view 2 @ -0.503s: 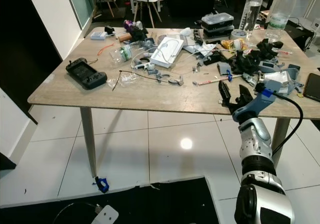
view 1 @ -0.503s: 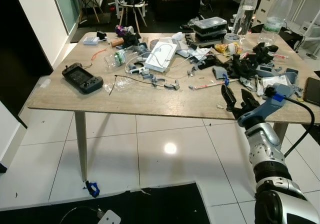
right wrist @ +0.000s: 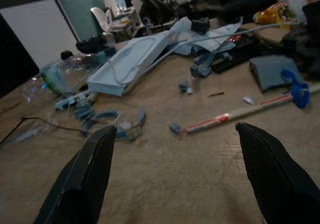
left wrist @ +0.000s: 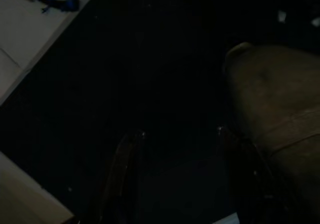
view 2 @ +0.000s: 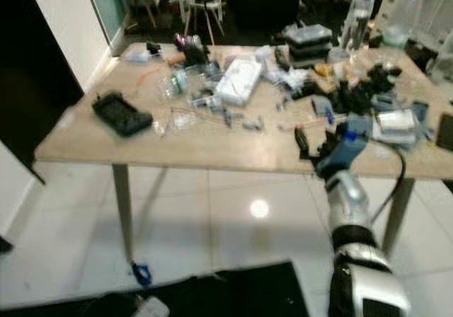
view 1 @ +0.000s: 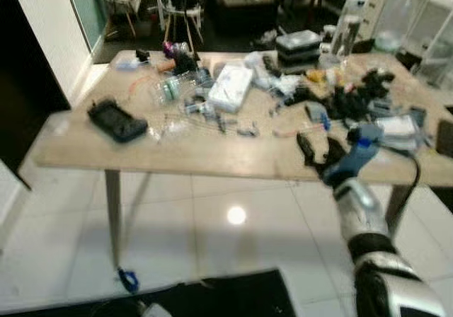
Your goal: Picking trash to rubbish bin
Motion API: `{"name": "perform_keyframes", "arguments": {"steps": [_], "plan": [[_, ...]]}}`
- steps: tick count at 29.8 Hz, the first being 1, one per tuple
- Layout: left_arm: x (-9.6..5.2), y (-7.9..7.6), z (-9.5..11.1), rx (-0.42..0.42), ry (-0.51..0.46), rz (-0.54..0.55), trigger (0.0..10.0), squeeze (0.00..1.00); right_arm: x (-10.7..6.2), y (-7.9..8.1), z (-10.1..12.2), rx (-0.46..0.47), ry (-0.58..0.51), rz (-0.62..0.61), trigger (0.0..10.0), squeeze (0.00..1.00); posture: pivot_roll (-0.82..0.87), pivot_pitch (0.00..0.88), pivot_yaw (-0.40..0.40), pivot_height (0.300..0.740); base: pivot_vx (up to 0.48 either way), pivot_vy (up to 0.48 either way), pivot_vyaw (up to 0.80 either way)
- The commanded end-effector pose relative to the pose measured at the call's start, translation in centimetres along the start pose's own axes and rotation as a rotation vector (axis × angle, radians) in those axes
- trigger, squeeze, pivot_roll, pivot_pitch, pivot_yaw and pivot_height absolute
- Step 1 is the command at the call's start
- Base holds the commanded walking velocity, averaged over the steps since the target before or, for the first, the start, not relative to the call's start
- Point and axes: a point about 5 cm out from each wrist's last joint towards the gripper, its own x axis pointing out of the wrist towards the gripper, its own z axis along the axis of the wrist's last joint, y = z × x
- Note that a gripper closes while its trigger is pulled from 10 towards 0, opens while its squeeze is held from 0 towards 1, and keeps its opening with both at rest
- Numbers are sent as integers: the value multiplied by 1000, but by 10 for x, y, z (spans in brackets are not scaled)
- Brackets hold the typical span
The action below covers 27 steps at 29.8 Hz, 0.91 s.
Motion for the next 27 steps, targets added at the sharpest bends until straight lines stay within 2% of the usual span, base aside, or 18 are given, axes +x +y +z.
{"name": "perform_keyframes", "arguments": {"steps": [1, 6, 10, 14, 19, 27], "plan": [[0, -1, 0, 14, 6, -9, 10000, 0, 0, -2, 1, -13, -2, -7, 10000, 0, -65, 13, 43, 740, 322, 0, 0], [0, -2, 0, 14, 5, -14, 10000, 0, 1, -3, 2, -11, -4, -17, 10000, 0, -66, 13, 41, 740, 322, 0, 0], [1, -3, 1, 12, 4, -16, 10000, 0, 1, -4, 0, -23, 36, -28, 10000, 0, -66, 13, 38, 740, 322, 0, 0], [1, -4, 1, 11, 2, -17, 10000, 0, 2, -7, 0, 32, 38, -48, 10000, 0, -65, 12, 37, 740, 323, 0, -714], [1, -3, 2, 6, -1, -8, 10000, 0, 3, -8, 1, 28, 42, -48, 10000, 0, -66, 12, 35, 740, 290, 0, -800], [1, -2, 2, -9, -3, 0, 10000, 0, 3, -10, 3, 19, 41, -56, 10000, 0, -68, 8, 34, 740, 0, 0, -100]]}}
